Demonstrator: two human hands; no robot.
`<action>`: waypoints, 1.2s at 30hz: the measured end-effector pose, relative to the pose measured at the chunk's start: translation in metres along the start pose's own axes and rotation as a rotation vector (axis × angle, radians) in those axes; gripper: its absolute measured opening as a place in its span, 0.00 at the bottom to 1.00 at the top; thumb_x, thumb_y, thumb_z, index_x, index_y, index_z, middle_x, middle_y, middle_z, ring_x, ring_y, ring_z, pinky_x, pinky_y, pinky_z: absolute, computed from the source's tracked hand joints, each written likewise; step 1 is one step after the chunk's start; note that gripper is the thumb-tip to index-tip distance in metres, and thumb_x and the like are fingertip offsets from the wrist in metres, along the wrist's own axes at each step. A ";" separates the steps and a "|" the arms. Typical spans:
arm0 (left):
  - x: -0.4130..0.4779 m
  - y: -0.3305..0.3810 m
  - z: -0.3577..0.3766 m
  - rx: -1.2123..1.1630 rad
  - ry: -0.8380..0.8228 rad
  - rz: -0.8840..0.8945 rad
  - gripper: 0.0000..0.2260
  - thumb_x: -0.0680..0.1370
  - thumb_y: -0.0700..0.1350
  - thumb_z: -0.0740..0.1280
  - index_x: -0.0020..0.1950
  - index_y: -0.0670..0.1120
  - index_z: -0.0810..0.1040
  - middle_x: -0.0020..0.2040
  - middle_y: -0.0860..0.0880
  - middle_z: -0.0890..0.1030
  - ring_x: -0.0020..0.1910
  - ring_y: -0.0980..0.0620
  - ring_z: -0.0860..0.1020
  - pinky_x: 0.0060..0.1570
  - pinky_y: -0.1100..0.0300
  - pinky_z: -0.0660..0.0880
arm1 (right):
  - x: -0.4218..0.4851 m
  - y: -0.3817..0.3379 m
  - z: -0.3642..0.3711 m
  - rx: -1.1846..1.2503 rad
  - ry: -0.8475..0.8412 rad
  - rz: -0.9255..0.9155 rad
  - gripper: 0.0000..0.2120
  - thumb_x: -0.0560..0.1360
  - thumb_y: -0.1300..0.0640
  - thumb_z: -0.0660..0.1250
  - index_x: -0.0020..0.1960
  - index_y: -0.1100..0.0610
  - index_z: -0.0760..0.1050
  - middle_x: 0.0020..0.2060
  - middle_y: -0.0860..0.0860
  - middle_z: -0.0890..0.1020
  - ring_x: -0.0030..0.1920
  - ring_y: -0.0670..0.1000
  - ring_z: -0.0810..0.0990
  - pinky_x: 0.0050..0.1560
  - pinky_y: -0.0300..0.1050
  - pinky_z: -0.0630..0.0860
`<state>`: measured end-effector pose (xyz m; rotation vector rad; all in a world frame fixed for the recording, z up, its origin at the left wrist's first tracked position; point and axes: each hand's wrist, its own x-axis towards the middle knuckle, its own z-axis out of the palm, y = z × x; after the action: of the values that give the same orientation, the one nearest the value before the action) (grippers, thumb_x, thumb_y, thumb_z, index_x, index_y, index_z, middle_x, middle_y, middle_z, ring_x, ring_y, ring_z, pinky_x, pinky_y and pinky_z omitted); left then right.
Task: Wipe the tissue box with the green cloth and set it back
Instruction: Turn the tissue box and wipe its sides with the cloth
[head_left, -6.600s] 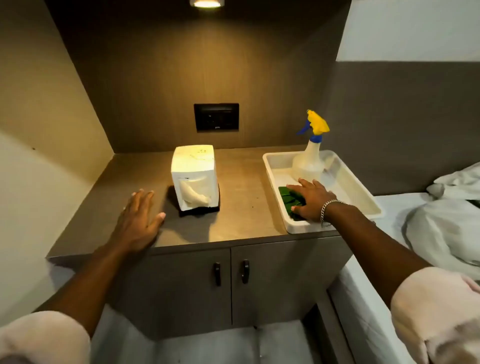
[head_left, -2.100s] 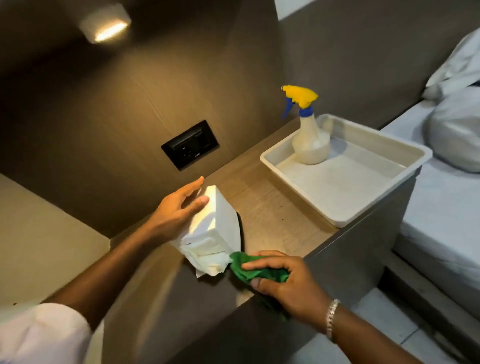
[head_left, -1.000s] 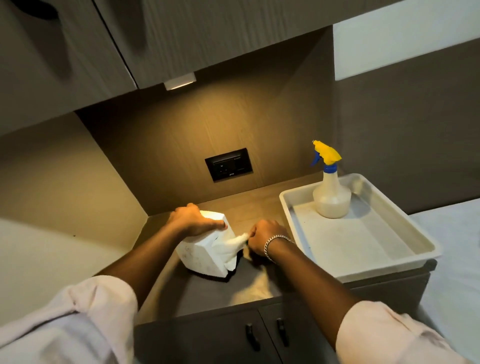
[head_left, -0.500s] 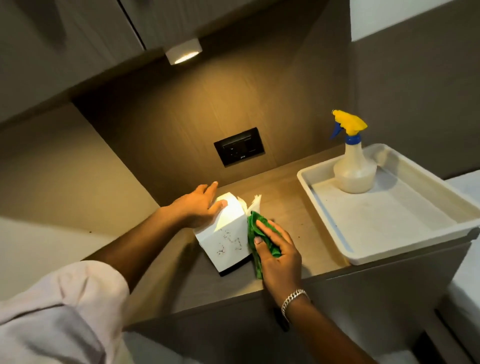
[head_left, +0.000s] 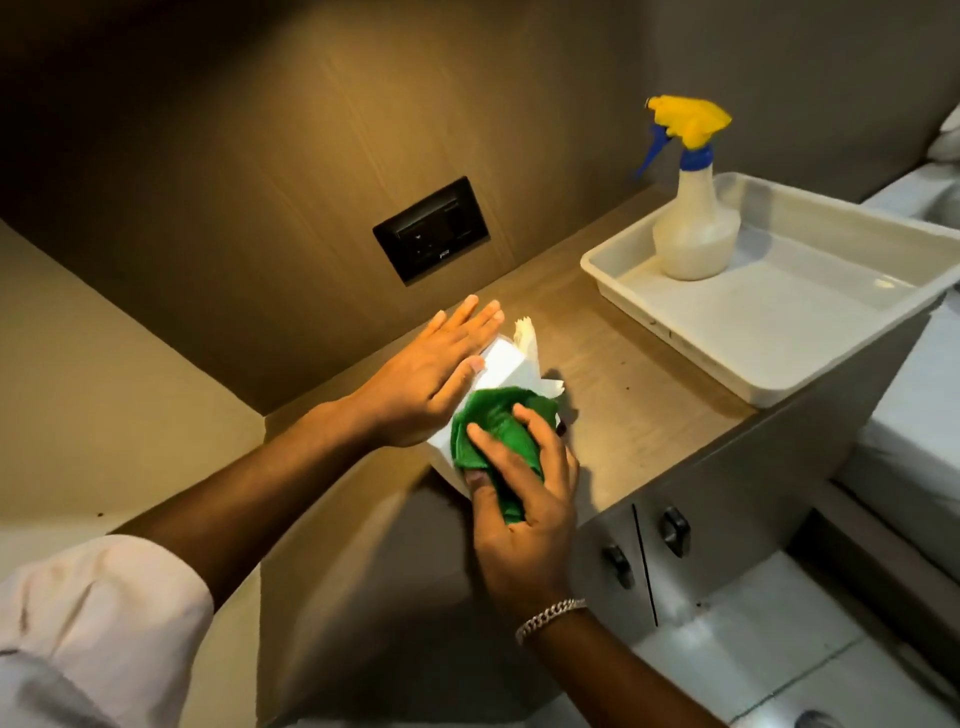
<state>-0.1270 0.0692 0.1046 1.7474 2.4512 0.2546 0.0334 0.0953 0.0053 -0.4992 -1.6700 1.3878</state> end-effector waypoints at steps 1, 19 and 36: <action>0.001 0.000 0.000 0.014 -0.002 0.008 0.25 0.81 0.53 0.46 0.78 0.48 0.50 0.79 0.50 0.50 0.78 0.56 0.42 0.76 0.55 0.40 | -0.003 0.007 -0.001 -0.019 0.008 0.003 0.25 0.69 0.61 0.69 0.60 0.37 0.74 0.67 0.44 0.70 0.68 0.51 0.66 0.63 0.44 0.69; -0.001 0.006 0.001 0.077 -0.057 -0.018 0.31 0.77 0.60 0.40 0.78 0.48 0.45 0.80 0.49 0.46 0.78 0.54 0.42 0.77 0.53 0.45 | -0.041 -0.012 0.013 0.070 -0.094 0.209 0.18 0.71 0.54 0.66 0.56 0.34 0.74 0.63 0.33 0.65 0.67 0.46 0.68 0.63 0.46 0.73; 0.004 0.058 0.023 0.136 0.078 -0.567 0.46 0.66 0.73 0.30 0.77 0.47 0.40 0.79 0.48 0.40 0.78 0.50 0.40 0.75 0.47 0.42 | 0.237 -0.048 -0.201 -0.258 -0.994 0.293 0.15 0.72 0.68 0.68 0.56 0.56 0.82 0.47 0.53 0.84 0.44 0.49 0.82 0.44 0.42 0.81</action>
<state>-0.0701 0.0928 0.0935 1.0195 2.9459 0.0992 0.0830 0.3780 0.1346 -0.1827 -2.6750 1.7927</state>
